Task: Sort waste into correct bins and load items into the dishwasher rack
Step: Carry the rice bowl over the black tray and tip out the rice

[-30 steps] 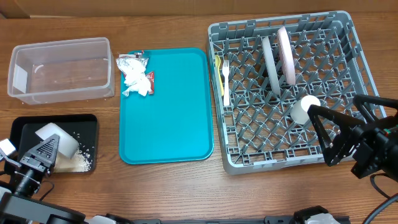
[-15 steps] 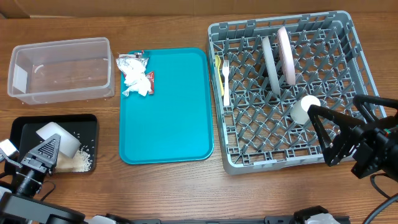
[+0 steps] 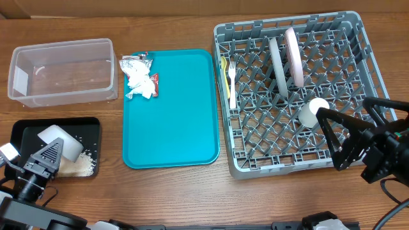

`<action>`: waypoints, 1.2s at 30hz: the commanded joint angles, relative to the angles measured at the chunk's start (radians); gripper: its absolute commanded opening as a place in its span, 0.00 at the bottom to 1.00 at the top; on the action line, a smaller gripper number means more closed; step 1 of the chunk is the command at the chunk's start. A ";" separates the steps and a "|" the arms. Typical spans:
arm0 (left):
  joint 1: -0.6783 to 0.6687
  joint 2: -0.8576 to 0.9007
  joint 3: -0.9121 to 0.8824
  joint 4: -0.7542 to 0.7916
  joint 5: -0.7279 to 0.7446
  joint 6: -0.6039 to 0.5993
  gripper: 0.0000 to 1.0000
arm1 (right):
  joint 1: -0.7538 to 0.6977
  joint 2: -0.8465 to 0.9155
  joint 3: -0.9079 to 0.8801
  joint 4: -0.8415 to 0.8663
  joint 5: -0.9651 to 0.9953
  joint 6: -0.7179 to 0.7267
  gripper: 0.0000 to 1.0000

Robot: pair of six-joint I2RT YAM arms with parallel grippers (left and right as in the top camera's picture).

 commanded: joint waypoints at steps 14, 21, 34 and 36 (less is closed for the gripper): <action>-0.002 0.001 0.002 -0.089 -0.048 0.056 0.04 | 0.004 -0.002 0.001 0.003 0.011 0.002 1.00; -0.023 -0.048 0.052 -0.340 -0.033 0.290 0.04 | 0.004 -0.002 0.001 0.003 0.011 0.002 1.00; -0.559 -0.172 0.269 -0.563 -0.014 0.510 0.04 | 0.004 -0.002 0.001 0.003 0.011 0.002 1.00; -0.645 -0.172 0.332 -0.546 -0.035 0.459 0.04 | 0.004 -0.002 0.001 0.003 0.011 0.002 1.00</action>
